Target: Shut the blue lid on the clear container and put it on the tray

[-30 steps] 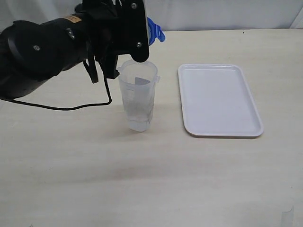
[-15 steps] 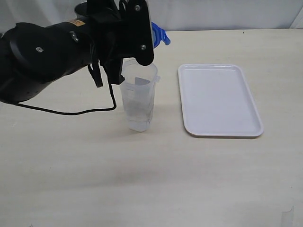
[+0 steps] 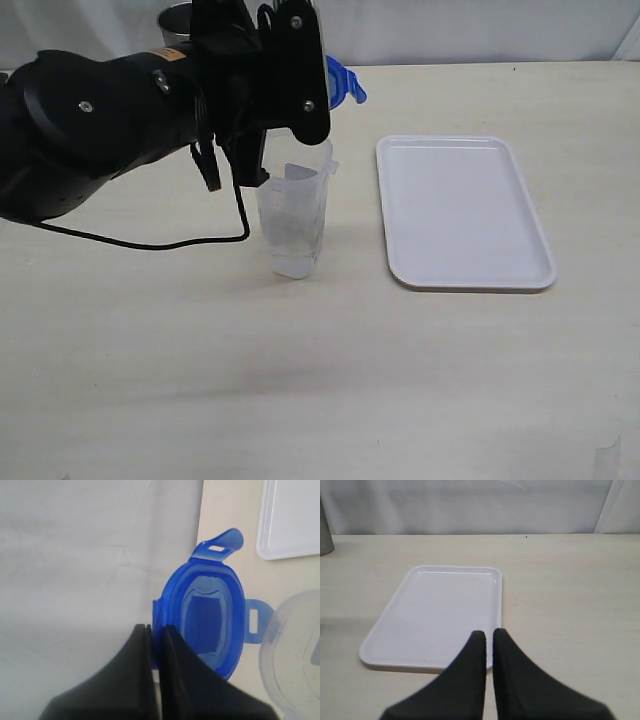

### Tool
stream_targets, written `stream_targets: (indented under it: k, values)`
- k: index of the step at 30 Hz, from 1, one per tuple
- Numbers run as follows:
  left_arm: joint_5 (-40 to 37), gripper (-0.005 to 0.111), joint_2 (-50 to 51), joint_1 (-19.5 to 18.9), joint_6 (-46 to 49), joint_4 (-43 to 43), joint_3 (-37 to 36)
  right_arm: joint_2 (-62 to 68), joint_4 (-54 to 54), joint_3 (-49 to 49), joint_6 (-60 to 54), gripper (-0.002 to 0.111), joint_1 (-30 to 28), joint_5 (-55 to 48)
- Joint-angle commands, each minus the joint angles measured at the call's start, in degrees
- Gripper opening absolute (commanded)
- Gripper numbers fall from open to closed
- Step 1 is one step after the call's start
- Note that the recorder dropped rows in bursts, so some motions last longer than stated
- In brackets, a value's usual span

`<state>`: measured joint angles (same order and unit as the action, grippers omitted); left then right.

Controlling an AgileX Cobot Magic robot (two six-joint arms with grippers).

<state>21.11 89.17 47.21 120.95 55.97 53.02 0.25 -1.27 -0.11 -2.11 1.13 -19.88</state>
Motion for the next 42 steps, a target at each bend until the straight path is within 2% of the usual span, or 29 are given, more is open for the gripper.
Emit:
stream_targets:
  k: [1, 8, 14, 21, 33, 42]
  values:
    - [-1.1, 0.0, -0.5, 0.1, 0.7, 0.7, -0.2, -0.3, 0.5, 0.1, 0.0, 0.005, -0.3, 0.1]
    - [-0.5, 0.0, -0.5, 0.1, 1.8, 0.7, -0.2, -0.3, 0.5, 0.1, 0.0, 0.005, -0.3, 0.1]
    - [5.6, 0.0, -0.5, 0.1, 1.8, 0.7, -0.2, -0.3, 0.5, 0.1, 0.0, 0.005, -0.3, 0.1]
    - [5.0, 0.0, -0.5, 0.1, 1.8, 0.8, -0.2, -0.3, 0.5, 0.1, 0.0, 0.005, -0.3, 0.1]
    - [7.8, 0.0, -0.5, 0.1, 1.8, 6.1, -0.5, -0.3, 0.5, 0.1, 0.0, 0.005, -0.3, 0.1]
    - [8.4, 0.0, -0.7, 0.2, 1.8, 5.3, -4.4, -0.3, 0.5, 0.1, 0.0, 0.005, -0.3, 0.1]
